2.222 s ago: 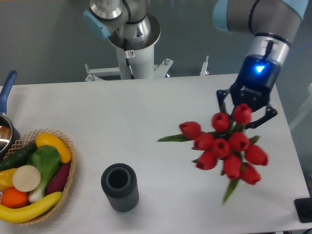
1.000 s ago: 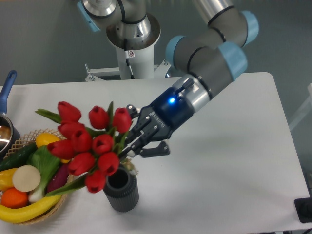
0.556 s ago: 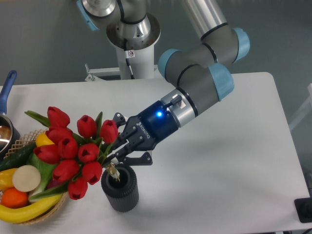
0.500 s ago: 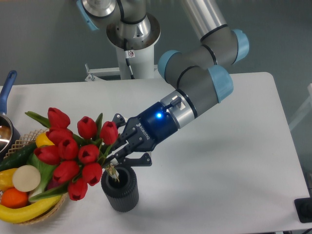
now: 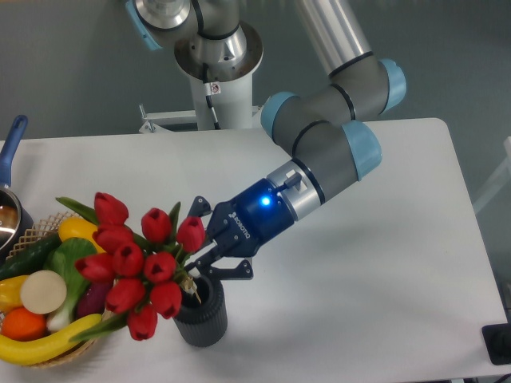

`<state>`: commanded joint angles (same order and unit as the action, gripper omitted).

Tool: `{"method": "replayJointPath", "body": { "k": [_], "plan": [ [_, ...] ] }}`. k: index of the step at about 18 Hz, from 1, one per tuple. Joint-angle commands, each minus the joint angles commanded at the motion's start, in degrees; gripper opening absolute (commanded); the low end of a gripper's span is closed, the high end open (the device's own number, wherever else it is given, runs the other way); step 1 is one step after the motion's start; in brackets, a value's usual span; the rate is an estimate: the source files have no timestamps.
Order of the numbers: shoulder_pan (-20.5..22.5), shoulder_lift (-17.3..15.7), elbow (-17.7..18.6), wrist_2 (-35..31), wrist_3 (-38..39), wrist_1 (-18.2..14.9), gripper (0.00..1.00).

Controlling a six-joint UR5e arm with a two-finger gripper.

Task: Insert the flowers into the vase
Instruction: 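Lower the tulip stems down into the vase opening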

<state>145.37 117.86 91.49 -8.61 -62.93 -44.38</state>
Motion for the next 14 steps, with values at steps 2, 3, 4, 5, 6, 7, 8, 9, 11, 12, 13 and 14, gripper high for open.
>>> {"method": "replayJointPath", "body": {
  "k": [2, 3, 4, 5, 6, 7, 8, 9, 11, 12, 13, 14],
  "plan": [
    [0.1, 0.9, 0.1, 0.0, -0.1, 0.0, 0.21],
    [0.1, 1.1, 0.2, 0.0, -0.1, 0.0, 0.21],
    [0.1, 1.6, 0.3, 0.0, -0.2, 0.0, 0.21],
    [0.1, 2.0, 0.4, 0.0, -0.4, 0.0, 0.21],
    [0.1, 2.5, 0.7, -0.1, -0.6, 0.0, 0.21],
    [0.1, 2.9, 0.8, -0.1, -1.3, 0.0, 0.21],
    [0.1, 3.1, 1.1, -0.1, -2.1, 0.0, 0.22],
    [0.1, 3.1, 1.8, -0.1, -2.7, 0.0, 0.22],
    [0.2, 3.2, 3.1, -0.1, -3.4, 0.0, 0.22],
    [0.5, 3.1, 3.6, -0.1, -3.8, 0.0, 0.22],
    [0.6, 3.2, 4.0, -0.1, -4.2, 0.0, 0.22],
    [0.6, 3.1, 4.3, -0.1, -4.4, 0.0, 0.22]
  ]
}}
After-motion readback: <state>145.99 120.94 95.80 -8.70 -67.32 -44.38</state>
